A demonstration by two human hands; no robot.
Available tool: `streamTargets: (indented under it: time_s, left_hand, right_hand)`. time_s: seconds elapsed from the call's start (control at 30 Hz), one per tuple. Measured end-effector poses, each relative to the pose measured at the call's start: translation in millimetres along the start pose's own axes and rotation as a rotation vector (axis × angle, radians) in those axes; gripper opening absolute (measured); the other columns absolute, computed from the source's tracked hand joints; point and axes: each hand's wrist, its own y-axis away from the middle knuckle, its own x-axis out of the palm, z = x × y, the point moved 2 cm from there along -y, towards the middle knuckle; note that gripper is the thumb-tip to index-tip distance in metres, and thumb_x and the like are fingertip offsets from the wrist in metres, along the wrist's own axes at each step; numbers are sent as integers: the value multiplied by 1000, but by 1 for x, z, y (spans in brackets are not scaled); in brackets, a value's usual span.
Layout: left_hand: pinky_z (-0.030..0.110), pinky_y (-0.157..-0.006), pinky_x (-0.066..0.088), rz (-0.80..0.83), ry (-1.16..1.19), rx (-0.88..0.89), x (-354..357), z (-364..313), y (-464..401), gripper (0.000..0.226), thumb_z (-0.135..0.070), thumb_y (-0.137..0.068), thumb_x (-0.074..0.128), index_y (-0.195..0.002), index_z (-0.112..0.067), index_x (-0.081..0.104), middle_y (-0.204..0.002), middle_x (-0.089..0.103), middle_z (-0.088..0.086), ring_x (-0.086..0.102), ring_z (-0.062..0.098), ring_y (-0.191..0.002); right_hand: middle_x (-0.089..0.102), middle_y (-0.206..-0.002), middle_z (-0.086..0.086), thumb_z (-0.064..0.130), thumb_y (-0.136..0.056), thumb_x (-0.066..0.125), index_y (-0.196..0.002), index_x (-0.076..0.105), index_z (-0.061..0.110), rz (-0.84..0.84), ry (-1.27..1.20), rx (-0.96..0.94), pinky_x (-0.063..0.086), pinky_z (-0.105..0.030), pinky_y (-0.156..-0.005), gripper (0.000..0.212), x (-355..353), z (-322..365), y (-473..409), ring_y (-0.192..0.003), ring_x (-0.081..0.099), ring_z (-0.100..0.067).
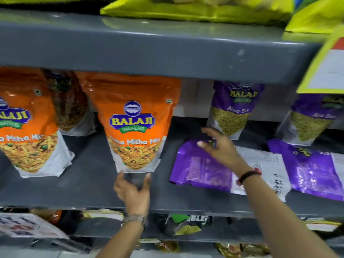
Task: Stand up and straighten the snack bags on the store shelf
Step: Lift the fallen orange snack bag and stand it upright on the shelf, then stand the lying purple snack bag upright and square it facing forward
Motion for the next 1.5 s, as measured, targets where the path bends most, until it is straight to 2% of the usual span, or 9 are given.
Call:
streamTargets:
  time_s: [0.17,0.23,0.33,0.43,0.63,0.87,1.0,1.3,1.5]
  left_hand:
    - [23,-78,46,171,520,-408,83,-8,66,23,-8,-79,62,-87,-15,42,-70,44,1,50,0,-65]
    - [31,-94,41,267,669,-592,111,-13,85,15,-11,-83,57,-95,-17,50,-74,49,-4,46,10,-86]
    - [31,-61,53,391,778,-702,136,-18,101,7,-14,-84,53,-91,-15,54,-71,61,1,53,20,-76]
    - [31,-42,57,537,756,-720,152,-21,117,5,-11,-86,50,-88,-11,55,-58,71,2,67,21,-60]
    - [25,-50,58,525,665,-287,144,-54,113,14,-1,-83,51,-81,-14,57,-57,72,-9,67,7,-57]
    - [13,-68,54,651,460,334,139,-138,77,23,3,-85,47,-85,-18,59,-65,73,-19,64,-2,-67]
    - [14,-76,50,775,321,279,143,-98,66,25,-9,-75,62,-97,-20,57,-83,73,-17,63,-2,-84]
    - [26,-88,46,536,193,192,161,-53,51,59,14,-70,63,-119,-3,35,-115,52,13,50,27,-108]
    - [11,-83,44,695,204,230,150,-37,84,67,-43,-61,74,-113,-22,37,-116,50,-1,51,9,-108]
  right_hand:
    - [54,-133,-9,40,-85,54,-123,52,16,321,532,215,37,-37,-103,45,-108,-75,-8,-122,48,-27]
    - [44,-141,-9,54,-80,53,-131,44,13,511,491,345,34,-38,-108,66,-123,-98,-1,-128,43,-26]
    - [37,-147,-7,90,-40,48,-136,36,16,552,369,398,29,-38,-113,122,-127,-119,7,-133,37,-23]
    - [37,-147,-7,74,-64,53,-136,35,15,539,406,367,29,-37,-113,95,-128,-134,4,-133,36,-23]
    - [59,-91,-2,39,-83,57,-97,54,17,471,47,257,46,-17,-61,27,-139,-117,33,-75,56,-11]
    - [54,-114,-3,-7,-82,53,-117,42,11,212,-417,49,48,-11,-84,41,-114,-107,48,-87,59,13]
    - [58,-120,-5,19,-78,63,-107,44,37,115,-337,84,44,-47,-102,39,-96,-123,55,-110,56,-17]
    - [63,-84,2,52,-87,23,-87,61,19,-146,-625,198,44,-12,-66,50,-108,-127,62,-67,57,1]
    - [42,-135,9,75,-75,20,-136,33,18,47,-633,251,29,-17,-104,84,-79,-109,59,-123,44,-8]
